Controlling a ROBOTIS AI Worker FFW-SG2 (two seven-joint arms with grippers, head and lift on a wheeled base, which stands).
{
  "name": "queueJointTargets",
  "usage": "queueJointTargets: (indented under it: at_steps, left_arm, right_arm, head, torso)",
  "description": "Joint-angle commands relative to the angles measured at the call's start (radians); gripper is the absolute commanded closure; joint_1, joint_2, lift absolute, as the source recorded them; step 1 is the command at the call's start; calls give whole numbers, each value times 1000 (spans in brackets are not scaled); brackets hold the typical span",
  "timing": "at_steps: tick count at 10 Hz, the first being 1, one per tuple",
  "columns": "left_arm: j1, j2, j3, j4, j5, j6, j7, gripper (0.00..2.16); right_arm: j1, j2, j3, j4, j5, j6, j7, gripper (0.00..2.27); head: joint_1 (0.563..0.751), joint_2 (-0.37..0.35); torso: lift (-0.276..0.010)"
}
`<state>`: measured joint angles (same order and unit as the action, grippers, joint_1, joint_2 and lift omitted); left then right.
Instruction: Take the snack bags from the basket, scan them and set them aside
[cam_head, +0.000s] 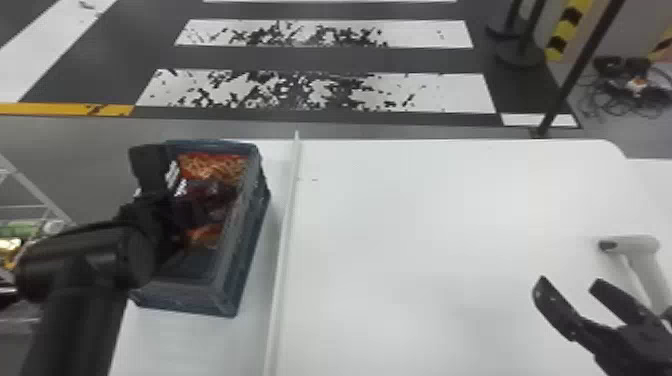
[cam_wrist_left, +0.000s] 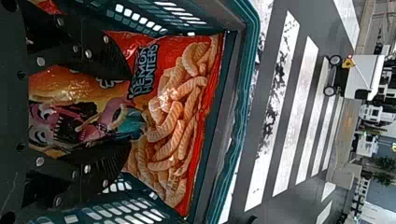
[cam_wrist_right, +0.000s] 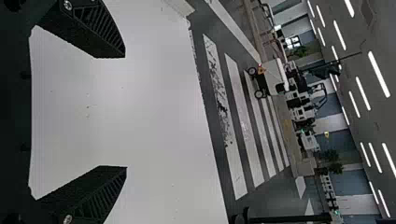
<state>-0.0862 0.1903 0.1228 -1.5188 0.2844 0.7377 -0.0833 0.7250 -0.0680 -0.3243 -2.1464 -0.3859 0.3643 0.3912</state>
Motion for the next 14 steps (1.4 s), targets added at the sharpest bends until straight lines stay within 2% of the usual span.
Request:
queueJointTargets:
  at_steps: [1, 3, 4, 7, 10, 11, 13, 14]
  left_arm:
    - [2, -2, -12, 2, -8, -5, -13, 2105]
    - [17, -5, -17, -12, -11, -5, -7, 2148]
    - [39, -6, -17, -44, -11, -8, -3, 2148]
    - [121, -12, -15, -161, -10, -5, 16, 2148]
    - [233, -31, -6, -340, -11, -11, 66, 2148]
    - [260, -37, -5, -371, -16, -23, 83, 2148]
    - [290, -37, -2, -396, -16, -54, 88, 2148]
    - [307, -37, -3, -419, -17, -57, 108, 2148]
  right_arm:
    - [2, -4, -16, 8, -24, 0, 5, 70]
    - [1, -4, -16, 13, -31, -3, 6, 70]
    - [1, -4, -16, 16, -34, -6, 6, 70]
    - [11, -4, -28, 14, -74, -12, 9, 70]
    - [34, -6, -47, -6, -111, -18, 24, 73]
    - [40, -6, -50, -10, -116, -24, 40, 73]
    - [42, -6, -51, -12, -125, -27, 51, 76]
    - [43, -6, -51, -10, -126, -27, 58, 76]
  head:
    - [695, 35]
    - [695, 14]
    - [695, 11]
    - [695, 3]
    - [695, -8]
    - [695, -10]
    - [695, -10]
    - [695, -9]
  torso:
    - [-75]
    - [-75]
    - [-75]
    - [-75]
    - [-75]
    - [-75]
    - [-75]
    - [-75]
